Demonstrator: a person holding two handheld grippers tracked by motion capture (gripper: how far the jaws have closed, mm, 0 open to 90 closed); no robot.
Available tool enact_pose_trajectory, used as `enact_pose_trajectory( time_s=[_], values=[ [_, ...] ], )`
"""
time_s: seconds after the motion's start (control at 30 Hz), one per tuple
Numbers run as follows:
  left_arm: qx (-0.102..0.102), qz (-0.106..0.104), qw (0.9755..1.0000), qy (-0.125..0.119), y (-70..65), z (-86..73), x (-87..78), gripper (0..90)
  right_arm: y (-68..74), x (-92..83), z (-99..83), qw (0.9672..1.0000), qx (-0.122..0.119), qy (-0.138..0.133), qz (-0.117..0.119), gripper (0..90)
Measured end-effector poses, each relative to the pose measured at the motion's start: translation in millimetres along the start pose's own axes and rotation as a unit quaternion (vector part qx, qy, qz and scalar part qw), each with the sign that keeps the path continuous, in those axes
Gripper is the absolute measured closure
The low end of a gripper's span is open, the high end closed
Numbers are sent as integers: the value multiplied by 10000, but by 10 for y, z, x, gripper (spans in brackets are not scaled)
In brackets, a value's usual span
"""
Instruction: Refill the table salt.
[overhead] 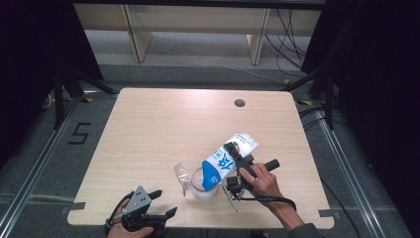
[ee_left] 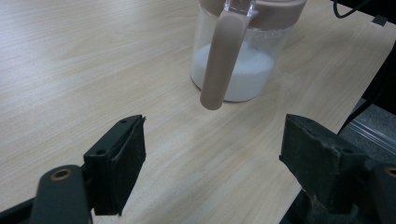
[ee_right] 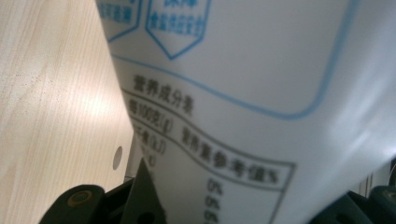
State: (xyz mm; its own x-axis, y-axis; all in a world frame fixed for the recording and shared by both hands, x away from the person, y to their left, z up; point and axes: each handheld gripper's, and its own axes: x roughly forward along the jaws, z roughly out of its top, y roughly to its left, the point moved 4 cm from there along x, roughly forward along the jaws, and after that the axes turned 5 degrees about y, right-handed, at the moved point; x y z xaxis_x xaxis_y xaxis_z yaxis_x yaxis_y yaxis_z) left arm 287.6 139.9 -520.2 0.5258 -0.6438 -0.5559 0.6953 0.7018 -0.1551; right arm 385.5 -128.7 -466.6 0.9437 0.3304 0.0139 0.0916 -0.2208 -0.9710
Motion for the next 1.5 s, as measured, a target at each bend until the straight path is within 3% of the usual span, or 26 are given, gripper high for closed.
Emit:
enact_pose_trajectory(
  time_s=[0.07,0.17,0.37,0.4,0.7,0.77,0.83,0.9,1.0,1.03,1.07,1.27,1.3,1.5],
  values=[
    [3,26,10000,24,1,-1,-4,216,28,-5,-7,9999,138,66,67,683],
    [8,-3,10000,1,1,0,1,217,32,-6,-11,9998,149,85,83,684],
    [10,-5,10000,3,1,0,0,217,24,2,-3,9999,127,5,-4,685],
    [7,-2,10000,4,2,0,1,217,2,5,4,10000,3,-35,-44,685],
    [2,12,10000,4,0,0,-2,217,1,6,7,10000,-8,-22,-28,687],
    [153,-8,9999,12,15,5,-5,217,24,4,3,10000,94,13,13,687],
    [152,-8,9999,15,13,5,-5,217,26,-1,6,10000,59,37,-31,687],
    [155,-4,9999,12,14,6,-6,217,34,-9,9,9999,69,86,68,688],
    [8,0,10000,-1,1,1,-4,217,40,-11,13,9999,83,92,74,691],
    [9,0,10000,0,1,1,-4,217,9,-2,23,10000,-85,8,-5,692],
    [10,0,10000,0,1,1,-3,217,41,-7,14,9999,48,81,80,692],
    [152,-8,9999,15,13,5,-5,217,46,-8,14,9999,37,90,87,694],
    [17,1,10000,9,0,-1,0,217,48,-9,14,9999,37,92,89,695],
    [-2,26,10000,14,-5,-2,3,217,45,-6,12,9999,31,80,83,696]
  ],
)
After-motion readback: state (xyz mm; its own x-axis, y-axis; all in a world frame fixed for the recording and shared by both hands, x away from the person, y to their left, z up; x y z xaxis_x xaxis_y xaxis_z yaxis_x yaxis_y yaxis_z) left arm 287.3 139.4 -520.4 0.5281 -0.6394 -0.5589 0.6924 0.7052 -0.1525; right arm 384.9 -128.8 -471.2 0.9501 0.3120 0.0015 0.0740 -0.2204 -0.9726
